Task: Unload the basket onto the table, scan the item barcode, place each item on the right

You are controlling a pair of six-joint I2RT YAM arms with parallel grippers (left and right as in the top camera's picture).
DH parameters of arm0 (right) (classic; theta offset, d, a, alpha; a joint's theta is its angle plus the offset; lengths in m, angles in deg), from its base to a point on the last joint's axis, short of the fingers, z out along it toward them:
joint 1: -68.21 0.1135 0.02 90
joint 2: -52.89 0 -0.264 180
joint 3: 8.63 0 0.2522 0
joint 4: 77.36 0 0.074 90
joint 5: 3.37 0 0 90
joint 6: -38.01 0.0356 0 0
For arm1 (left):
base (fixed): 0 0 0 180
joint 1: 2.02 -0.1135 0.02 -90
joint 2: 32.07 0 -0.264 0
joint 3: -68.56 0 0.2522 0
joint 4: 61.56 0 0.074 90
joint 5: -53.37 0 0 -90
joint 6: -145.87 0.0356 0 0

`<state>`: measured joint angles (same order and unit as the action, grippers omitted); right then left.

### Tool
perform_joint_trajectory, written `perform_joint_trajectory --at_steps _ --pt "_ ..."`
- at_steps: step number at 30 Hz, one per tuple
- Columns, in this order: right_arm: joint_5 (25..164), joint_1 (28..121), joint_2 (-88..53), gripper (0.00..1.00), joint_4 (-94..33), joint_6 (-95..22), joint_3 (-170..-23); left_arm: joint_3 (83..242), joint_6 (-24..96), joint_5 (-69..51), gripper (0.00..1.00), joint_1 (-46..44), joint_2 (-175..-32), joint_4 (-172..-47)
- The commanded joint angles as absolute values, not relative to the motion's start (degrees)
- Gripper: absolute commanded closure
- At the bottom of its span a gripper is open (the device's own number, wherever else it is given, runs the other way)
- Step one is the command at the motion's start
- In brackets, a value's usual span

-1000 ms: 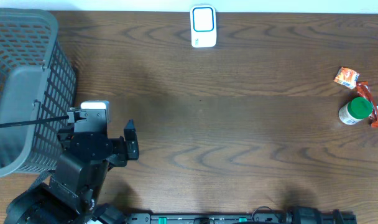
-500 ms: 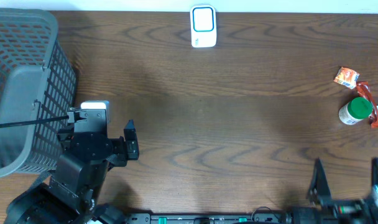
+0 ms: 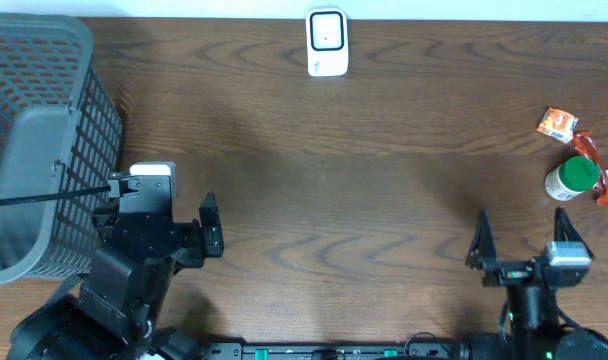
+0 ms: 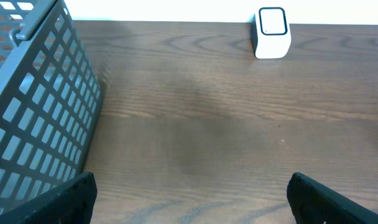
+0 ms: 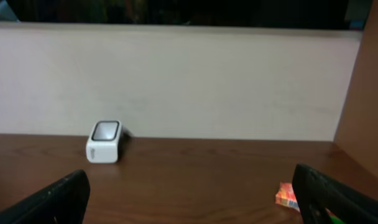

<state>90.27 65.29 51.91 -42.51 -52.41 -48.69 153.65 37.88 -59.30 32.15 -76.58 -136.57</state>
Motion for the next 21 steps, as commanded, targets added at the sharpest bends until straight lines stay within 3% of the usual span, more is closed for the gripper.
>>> perform_joint_trajectory --at_steps 1,13,21 --pt "90.4 65.6 52.6 0.01 -45.2 -51.6 -45.2 153.8 37.6 -60.0 0.02 32.0 -76.5 -136.6" --pt "89.7 66.1 52.6 0.01 -64.0 -51.6 -26.9 153.8 37.6 -60.0 0.02 32.0 -76.5 -136.6" --pt "89.7 66.2 52.6 0.01 -64.8 -52.0 -22.7 153.8 37.6 -60.0 0.02 32.0 -76.5 -136.6"
